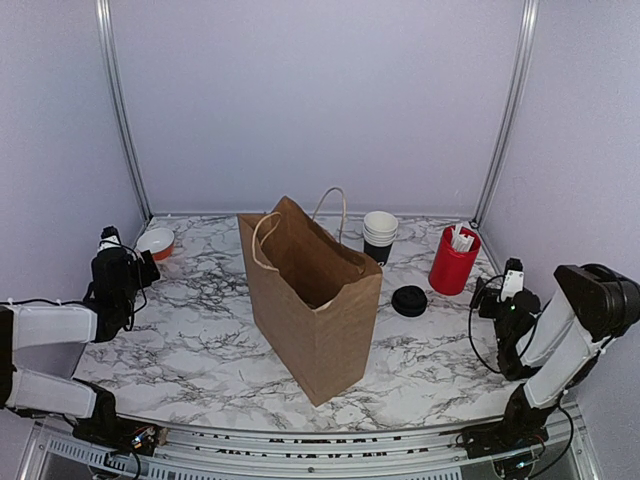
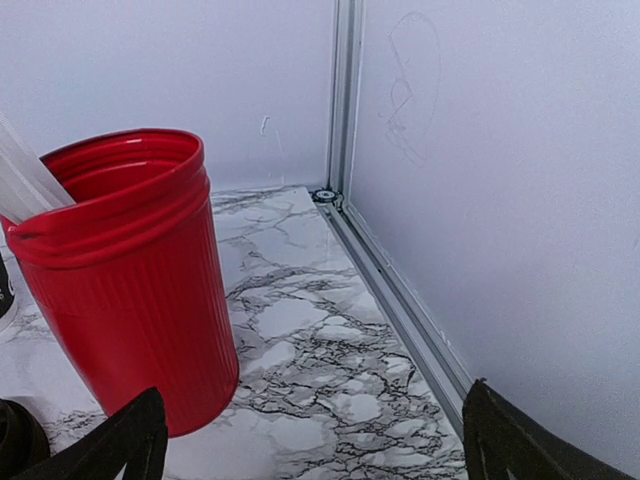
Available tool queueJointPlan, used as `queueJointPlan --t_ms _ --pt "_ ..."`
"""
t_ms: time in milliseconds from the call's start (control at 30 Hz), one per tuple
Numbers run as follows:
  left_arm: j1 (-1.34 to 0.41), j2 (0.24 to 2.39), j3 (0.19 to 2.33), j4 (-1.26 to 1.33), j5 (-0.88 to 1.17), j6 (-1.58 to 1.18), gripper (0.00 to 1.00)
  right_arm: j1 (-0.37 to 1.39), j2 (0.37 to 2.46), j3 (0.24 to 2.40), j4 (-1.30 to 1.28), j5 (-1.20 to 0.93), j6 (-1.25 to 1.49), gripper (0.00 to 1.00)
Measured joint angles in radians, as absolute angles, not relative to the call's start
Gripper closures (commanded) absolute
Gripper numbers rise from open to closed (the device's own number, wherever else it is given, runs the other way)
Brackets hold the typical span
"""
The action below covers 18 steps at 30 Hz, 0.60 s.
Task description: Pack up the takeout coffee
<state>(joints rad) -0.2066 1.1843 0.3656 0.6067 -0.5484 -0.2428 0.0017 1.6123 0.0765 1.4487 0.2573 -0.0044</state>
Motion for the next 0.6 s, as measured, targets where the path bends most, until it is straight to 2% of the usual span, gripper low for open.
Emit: queueJointPlan --t_ms 200,433,600 --pt "-0.121 1.244 0.338 0.759 -0.582 -0.209 0.01 0.013 1.612 0.155 1.418 0.266 -0.019 0.00" --pt "-0.074 1.408 0.220 1.026 -0.621 -0.163 0.01 0.036 1.612 0.205 1.405 0.272 -0.050 0.00" --pt "-0.055 1.451 0.223 1.113 -0.533 -0.130 0.01 0.036 1.612 0.205 1.396 0.274 -0.056 0.00"
